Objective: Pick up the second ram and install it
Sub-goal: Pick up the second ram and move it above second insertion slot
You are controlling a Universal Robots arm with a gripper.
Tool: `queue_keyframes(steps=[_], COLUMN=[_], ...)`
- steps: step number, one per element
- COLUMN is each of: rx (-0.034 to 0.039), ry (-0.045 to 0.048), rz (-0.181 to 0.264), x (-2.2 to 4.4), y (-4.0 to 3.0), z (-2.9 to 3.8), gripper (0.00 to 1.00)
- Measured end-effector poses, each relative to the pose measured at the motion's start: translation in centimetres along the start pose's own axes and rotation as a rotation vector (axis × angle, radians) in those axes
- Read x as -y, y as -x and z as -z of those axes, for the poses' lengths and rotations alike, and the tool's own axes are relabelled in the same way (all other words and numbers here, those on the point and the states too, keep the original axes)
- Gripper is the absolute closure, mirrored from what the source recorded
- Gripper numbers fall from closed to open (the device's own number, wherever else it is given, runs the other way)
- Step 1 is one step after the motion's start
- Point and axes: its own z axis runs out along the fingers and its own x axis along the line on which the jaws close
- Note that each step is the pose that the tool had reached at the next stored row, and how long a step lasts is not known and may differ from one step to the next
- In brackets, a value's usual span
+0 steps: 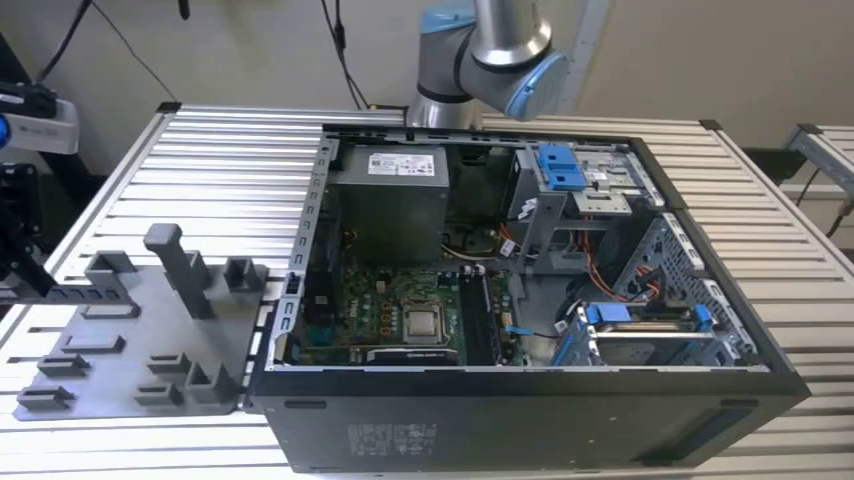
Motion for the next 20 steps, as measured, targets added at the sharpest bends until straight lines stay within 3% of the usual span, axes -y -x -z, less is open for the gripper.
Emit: queue_keyframes(steps=[20], rx=[0.0], ry=[0.0], rz=[0.0], x=[0.13], y=[-0.02], z=[3.32], gripper=[0.86])
